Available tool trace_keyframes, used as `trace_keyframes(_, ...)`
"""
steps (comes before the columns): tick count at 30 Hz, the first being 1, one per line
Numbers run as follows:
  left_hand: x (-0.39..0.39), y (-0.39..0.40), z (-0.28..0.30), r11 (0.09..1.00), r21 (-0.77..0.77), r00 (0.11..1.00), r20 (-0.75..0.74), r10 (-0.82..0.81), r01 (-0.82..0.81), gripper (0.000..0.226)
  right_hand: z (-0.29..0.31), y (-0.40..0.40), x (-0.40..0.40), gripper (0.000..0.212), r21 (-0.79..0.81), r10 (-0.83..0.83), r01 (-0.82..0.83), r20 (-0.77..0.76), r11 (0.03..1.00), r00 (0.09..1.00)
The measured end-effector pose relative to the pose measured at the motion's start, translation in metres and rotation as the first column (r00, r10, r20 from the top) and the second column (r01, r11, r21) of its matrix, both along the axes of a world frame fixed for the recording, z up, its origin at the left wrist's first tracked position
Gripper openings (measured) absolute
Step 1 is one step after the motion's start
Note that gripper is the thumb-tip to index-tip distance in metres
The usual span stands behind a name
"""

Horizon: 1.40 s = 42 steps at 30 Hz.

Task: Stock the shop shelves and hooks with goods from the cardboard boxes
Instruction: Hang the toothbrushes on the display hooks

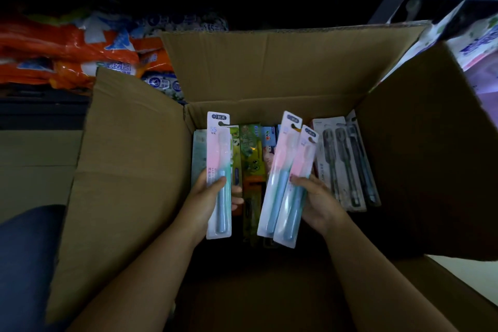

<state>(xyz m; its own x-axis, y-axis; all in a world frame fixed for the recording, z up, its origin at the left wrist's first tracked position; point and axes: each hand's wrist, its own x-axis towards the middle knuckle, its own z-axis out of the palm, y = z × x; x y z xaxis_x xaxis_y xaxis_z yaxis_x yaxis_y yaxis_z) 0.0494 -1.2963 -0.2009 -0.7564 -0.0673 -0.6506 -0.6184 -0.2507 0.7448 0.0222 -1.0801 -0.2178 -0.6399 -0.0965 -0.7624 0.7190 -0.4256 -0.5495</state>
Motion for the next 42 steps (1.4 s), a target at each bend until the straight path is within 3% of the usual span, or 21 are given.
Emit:
trace_keyframes(6, -0.007, -0.009, 0.006, 0.991, -0.061, 0.993, 0.0, 0.116, -0.116, 0.018, 0.001, 0.016, -0.006, 0.055, 0.035, -0.011, 0.012, -0.042, 0.999, 0.999)
trace_keyframes(8, -0.007, -0.007, 0.006, 0.992, -0.06, 0.993, 0.034, 0.117, -0.115, 0.019, 0.001, 0.013, -0.004, 0.05, 0.047, 0.005, -0.004, -0.016, 0.999, 1.0)
trace_keyframes(14, 0.017, 0.035, -0.002, 0.99, -0.085, 0.984, 0.149, -0.103, 0.116, 0.034, 0.001, -0.015, 0.001, 0.047, -0.048, 0.11, -0.11, -0.017, 0.993, 0.994)
trace_keyframes(17, 0.022, 0.053, 0.008, 0.99, -0.059, 0.983, 0.139, -0.121, 0.13, 0.048, 0.001, -0.014, 0.001, 0.052, -0.078, 0.124, -0.126, -0.029, 0.989, 0.992)
trace_keyframes(23, 0.021, 0.076, 0.019, 0.98, 0.053, 0.981, -0.016, -0.191, 0.192, 0.06, 0.011, 0.007, -0.008, 0.046, -0.151, 0.172, -0.188, -0.114, 0.97, 0.978)
trace_keyframes(27, 0.01, 0.076, 0.014, 0.993, 0.051, 0.993, -0.055, -0.107, 0.11, 0.072, 0.026, 0.004, -0.021, 0.071, -0.074, 0.239, -0.25, -0.139, 0.965, 0.961)
trace_keyframes(29, 0.003, 0.067, 0.01, 0.996, 0.023, 0.995, -0.05, -0.084, 0.085, 0.073, 0.033, -0.005, -0.021, 0.063, -0.016, 0.29, -0.295, -0.141, 0.955, 0.947)
trace_keyframes(32, -0.005, 0.045, 0.012, 0.996, -0.008, 0.993, -0.084, -0.087, 0.087, 0.074, 0.043, -0.021, -0.022, 0.032, 0.124, 0.39, -0.373, -0.172, 0.92, 0.905)
trace_keyframes(36, -0.013, 0.008, 0.015, 0.996, -0.019, 0.984, -0.153, -0.091, 0.089, 0.059, 0.054, -0.025, -0.034, 0.038, 0.154, 0.472, -0.452, -0.138, 0.879, 0.871)
trace_keyframes(42, -0.021, -0.015, 0.03, 0.984, -0.054, 0.965, -0.19, -0.18, 0.172, 0.055, 0.069, -0.042, -0.046, 0.024, 0.171, 0.526, -0.503, -0.136, 0.847, 0.839)
